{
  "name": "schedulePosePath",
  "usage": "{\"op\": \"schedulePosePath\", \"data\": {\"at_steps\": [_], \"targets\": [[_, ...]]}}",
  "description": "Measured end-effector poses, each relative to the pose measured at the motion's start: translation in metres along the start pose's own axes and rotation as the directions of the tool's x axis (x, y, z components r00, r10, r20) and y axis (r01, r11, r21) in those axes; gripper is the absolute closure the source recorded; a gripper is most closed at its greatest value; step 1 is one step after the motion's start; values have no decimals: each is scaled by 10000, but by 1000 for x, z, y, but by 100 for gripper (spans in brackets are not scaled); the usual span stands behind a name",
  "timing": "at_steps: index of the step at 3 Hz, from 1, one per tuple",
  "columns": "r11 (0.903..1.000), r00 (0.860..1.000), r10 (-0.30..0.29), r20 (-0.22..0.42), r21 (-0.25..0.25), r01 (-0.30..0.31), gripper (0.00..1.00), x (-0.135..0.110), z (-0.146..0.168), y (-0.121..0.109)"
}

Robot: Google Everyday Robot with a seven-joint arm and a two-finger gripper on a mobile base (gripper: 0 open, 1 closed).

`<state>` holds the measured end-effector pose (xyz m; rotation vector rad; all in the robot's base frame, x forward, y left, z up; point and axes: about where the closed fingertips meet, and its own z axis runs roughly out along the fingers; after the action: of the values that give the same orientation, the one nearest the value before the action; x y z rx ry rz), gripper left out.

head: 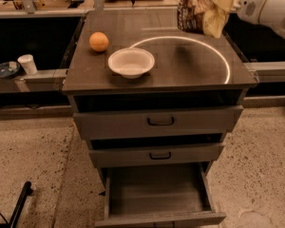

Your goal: Place brown chip bag into bottom drawer

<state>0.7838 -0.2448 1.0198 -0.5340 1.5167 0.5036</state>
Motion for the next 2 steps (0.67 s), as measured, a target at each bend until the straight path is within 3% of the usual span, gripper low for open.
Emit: {"op": "schedulePosePath", "data": {"at_steps": [1, 2], "targets": [[9511, 9680, -2405, 715, -1817, 2498, 100, -70, 9, 80], [8992, 9362, -3437, 730, -2618, 3506, 100, -64, 6, 103]]}}
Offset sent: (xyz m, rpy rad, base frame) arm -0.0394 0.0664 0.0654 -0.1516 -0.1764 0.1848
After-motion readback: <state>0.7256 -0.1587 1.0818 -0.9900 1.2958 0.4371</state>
